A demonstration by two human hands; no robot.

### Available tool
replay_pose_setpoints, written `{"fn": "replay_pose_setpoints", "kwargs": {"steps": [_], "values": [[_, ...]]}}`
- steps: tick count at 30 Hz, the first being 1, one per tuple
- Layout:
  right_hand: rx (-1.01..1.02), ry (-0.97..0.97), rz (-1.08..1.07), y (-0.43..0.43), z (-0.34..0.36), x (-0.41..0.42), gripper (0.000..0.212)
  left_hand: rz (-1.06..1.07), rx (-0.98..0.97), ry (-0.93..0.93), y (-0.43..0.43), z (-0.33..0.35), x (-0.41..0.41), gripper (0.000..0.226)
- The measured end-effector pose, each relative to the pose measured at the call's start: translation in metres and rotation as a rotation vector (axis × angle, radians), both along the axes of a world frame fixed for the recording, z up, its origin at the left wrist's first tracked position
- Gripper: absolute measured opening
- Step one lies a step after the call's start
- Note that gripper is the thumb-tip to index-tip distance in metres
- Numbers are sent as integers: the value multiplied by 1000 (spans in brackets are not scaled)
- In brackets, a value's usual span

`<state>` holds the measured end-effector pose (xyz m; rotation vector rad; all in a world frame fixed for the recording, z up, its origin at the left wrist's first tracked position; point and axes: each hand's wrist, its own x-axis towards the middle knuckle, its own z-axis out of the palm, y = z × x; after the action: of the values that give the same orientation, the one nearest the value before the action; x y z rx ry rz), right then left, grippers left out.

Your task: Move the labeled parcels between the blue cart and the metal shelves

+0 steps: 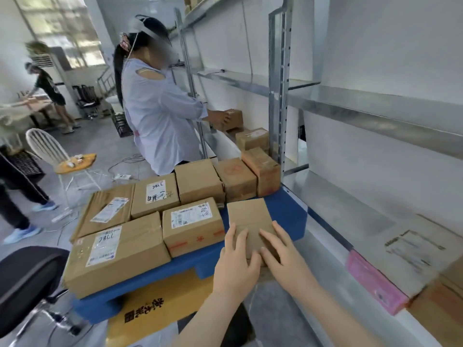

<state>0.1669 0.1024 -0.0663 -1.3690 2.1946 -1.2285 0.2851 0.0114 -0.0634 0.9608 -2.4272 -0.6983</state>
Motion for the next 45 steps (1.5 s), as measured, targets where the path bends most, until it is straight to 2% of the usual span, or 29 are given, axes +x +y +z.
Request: {"fn": "replay_pose_setpoints", "kwargs": {"steps": [7,11,16,18,21,23,27,29,31,33,35,37,39,45], "values": [[95,-11,105,-59,-33,-79,44,129,124,-26,-44,-35,-71,55],[157,-10,146,-82,-61,-96,45,166,159,-68,-62,-62,-86,52],[133,26,187,-97,-72,-108,42,164,145,-120,-71,-70,-93,53],[162,21,228,-103,-69,-121,42,165,88,-168,-78,-59,-94,51],[210,-5,305,-111,-66,-141,41,89,-258,-186,-112,-37,-94,49],[251,-25,346,-117,-65,-153,42,28,-396,-258,-146,-25,-102,49],[326,-19,435,-131,-57,-178,45,-40,-362,-545,-186,-25,-115,58],[356,21,429,-139,-47,-188,45,-31,-326,-606,-192,-35,-112,60],[411,147,327,-142,-40,-189,43,-11,-309,-615,-193,-40,-110,61],[440,323,108,-136,-39,-172,43,-4,-326,-615,-191,-40,-109,61],[414,317,-16,-124,-47,-140,50,3,-349,-612,-189,-37,-109,61],[449,287,8,-116,-58,-114,62,-2,-348,-606,-187,-35,-108,61],[468,298,42,-117,-67,-114,65,-15,-343,-589,-186,-34,-105,59],[501,219,179,-140,-58,-182,66,-113,-344,-475,-175,-33,-92,58]]}}
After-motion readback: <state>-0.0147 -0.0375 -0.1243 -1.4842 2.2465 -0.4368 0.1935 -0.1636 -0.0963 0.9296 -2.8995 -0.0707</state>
